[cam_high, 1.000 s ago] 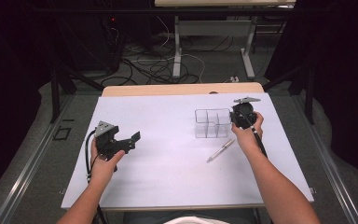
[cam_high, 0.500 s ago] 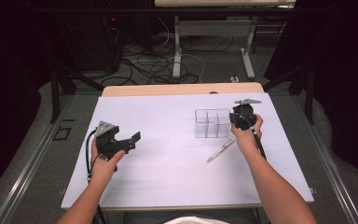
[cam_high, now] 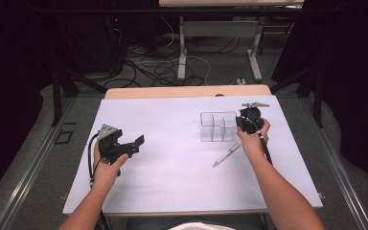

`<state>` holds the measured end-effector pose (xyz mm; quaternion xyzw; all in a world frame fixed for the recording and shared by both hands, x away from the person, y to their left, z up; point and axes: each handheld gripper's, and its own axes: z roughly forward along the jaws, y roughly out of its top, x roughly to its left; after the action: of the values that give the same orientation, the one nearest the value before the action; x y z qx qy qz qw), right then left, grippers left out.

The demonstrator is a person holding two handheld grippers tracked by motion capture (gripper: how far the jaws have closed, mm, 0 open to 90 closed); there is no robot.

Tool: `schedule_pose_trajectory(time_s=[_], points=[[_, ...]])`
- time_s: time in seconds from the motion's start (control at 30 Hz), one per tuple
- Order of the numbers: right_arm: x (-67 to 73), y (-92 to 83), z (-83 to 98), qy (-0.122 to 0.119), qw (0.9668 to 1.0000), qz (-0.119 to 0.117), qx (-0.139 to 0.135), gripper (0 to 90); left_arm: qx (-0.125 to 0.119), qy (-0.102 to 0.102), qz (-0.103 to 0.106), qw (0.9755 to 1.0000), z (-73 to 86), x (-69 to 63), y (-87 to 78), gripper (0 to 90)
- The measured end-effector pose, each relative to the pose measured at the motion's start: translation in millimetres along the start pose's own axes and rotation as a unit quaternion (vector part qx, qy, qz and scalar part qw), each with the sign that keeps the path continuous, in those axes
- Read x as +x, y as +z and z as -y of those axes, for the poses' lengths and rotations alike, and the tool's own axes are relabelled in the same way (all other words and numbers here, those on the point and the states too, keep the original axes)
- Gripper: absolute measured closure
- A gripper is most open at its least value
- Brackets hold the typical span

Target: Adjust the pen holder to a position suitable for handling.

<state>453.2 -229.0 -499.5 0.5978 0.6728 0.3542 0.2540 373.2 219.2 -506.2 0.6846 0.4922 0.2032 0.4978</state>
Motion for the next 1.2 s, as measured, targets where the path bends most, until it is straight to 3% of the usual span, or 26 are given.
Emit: schedule_pose_trajectory(time_s=[0.67,0.83,0.87,1.2], points=[[15.1,0.6,2.6,0.024,0.9997,-0.009,-0.002,90.0,-0.002,-0.006,-0.002,1.0,-0.1,0.2,0.1,1.7],[21.6,1.4,2.9,0.025,0.9997,-0.009,-0.002,90.0,0.001,0.0,-0.001,1.0,-0.2,0.5,-0.1,1.7],[24.0,1.5,3.0,0.033,0.9994,-0.013,0.0,90.0,0.002,0.0,-0.001,1.0,-0.2,0.4,0.0,1.7],[50.3,5.9,4.2,0.026,0.999,-0.037,0.0,90.0,0.004,0.0,-0.001,1.0,0.0,0.3,0.4,1.7]])
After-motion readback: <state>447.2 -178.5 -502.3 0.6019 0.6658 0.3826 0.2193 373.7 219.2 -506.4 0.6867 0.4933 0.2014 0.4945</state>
